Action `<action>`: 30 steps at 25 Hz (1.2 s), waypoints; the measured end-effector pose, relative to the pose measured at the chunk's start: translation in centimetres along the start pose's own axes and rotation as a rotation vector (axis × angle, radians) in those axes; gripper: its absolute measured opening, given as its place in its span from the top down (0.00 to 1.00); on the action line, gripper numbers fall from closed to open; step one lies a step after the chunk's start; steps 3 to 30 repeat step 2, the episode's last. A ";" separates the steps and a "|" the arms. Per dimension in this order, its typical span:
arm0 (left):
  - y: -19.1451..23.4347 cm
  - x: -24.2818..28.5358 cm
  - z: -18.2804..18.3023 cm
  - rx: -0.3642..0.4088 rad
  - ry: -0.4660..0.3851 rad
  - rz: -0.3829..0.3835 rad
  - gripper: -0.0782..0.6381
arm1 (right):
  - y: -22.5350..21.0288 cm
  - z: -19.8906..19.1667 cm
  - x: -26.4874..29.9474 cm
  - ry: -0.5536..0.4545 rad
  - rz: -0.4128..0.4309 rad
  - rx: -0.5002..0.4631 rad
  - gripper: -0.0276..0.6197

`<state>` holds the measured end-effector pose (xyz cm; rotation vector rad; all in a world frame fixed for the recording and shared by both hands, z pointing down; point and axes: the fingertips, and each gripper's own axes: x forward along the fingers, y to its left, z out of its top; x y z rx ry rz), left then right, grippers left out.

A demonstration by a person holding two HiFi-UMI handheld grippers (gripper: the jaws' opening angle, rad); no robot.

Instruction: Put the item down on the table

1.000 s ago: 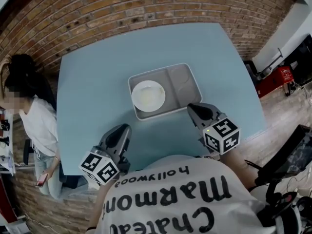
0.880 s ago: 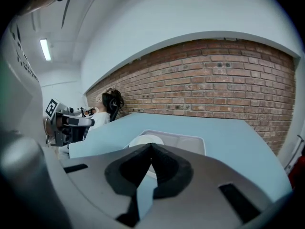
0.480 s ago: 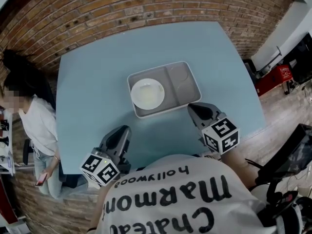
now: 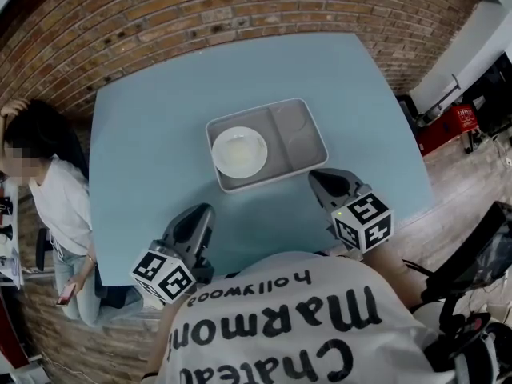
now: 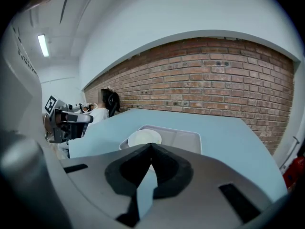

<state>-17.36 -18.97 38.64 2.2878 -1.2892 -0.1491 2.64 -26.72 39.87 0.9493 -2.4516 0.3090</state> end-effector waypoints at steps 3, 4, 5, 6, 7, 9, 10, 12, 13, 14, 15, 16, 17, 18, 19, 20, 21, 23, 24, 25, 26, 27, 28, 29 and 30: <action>0.1 0.0 0.0 -0.002 -0.001 0.003 0.85 | 0.0 0.0 0.0 0.001 0.002 0.000 0.94; 0.1 0.0 0.0 -0.002 -0.001 0.003 0.85 | 0.0 0.0 0.0 0.001 0.002 0.000 0.94; 0.1 0.0 0.0 -0.002 -0.001 0.003 0.85 | 0.0 0.0 0.0 0.001 0.002 0.000 0.94; 0.1 0.0 0.0 -0.002 -0.001 0.003 0.85 | 0.0 0.0 0.0 0.001 0.002 0.000 0.94; 0.1 0.0 0.0 -0.002 -0.001 0.003 0.85 | 0.0 0.0 0.0 0.001 0.002 0.000 0.94; 0.1 0.0 0.0 -0.002 -0.001 0.003 0.85 | 0.0 0.0 0.0 0.001 0.002 0.000 0.94; 0.1 0.0 0.0 -0.002 -0.001 0.003 0.85 | 0.0 0.0 0.0 0.001 0.002 0.000 0.94; 0.1 0.0 0.0 -0.002 -0.001 0.003 0.85 | 0.0 0.0 0.0 0.001 0.002 0.000 0.94; 0.1 0.0 0.0 -0.002 -0.001 0.003 0.85 | 0.0 0.0 0.0 0.001 0.002 0.000 0.94; 0.1 0.0 0.0 -0.002 -0.001 0.003 0.85 | 0.0 0.0 0.0 0.001 0.002 0.000 0.94; 0.1 0.0 0.0 -0.002 -0.001 0.003 0.85 | 0.0 0.0 0.0 0.001 0.002 0.000 0.94; 0.1 0.0 0.0 -0.002 -0.001 0.003 0.85 | 0.0 0.0 0.0 0.001 0.002 0.000 0.94; 0.1 0.0 0.0 -0.002 -0.001 0.003 0.85 | 0.0 0.0 0.0 0.001 0.002 0.000 0.94; 0.1 0.0 0.0 -0.002 -0.001 0.003 0.85 | 0.0 0.0 0.0 0.001 0.002 0.000 0.94; 0.1 0.0 0.0 -0.002 -0.001 0.003 0.85 | 0.0 0.0 0.0 0.001 0.002 0.000 0.94; 0.1 0.0 0.0 -0.002 -0.001 0.003 0.85 | 0.0 0.0 0.0 0.001 0.002 0.000 0.94; 0.1 0.0 0.0 -0.002 -0.001 0.003 0.85 | 0.0 0.0 0.0 0.001 0.002 0.000 0.94; 0.1 0.0 0.0 -0.002 -0.001 0.003 0.85 | 0.0 0.0 0.0 0.001 0.002 0.000 0.94; 0.1 0.0 0.0 -0.002 -0.001 0.003 0.85 | 0.0 0.0 0.0 0.001 0.002 0.000 0.94; 0.1 0.0 0.0 -0.002 -0.001 0.003 0.85 | 0.0 0.0 0.0 0.001 0.002 0.000 0.94; 0.1 0.0 0.0 -0.002 -0.001 0.003 0.85 | 0.0 0.0 0.0 0.001 0.002 0.000 0.94; 0.1 0.0 0.0 -0.002 -0.001 0.003 0.85 | 0.0 0.0 0.0 0.001 0.002 0.000 0.94; 0.1 0.0 0.0 -0.002 -0.001 0.003 0.85 | 0.0 0.0 0.0 0.001 0.002 0.000 0.94; 0.1 0.0 0.0 -0.002 -0.001 0.003 0.85 | 0.0 0.0 0.0 0.001 0.002 0.000 0.94; 0.1 0.0 0.0 -0.002 -0.001 0.003 0.85 | 0.0 0.0 0.0 0.001 0.002 0.000 0.94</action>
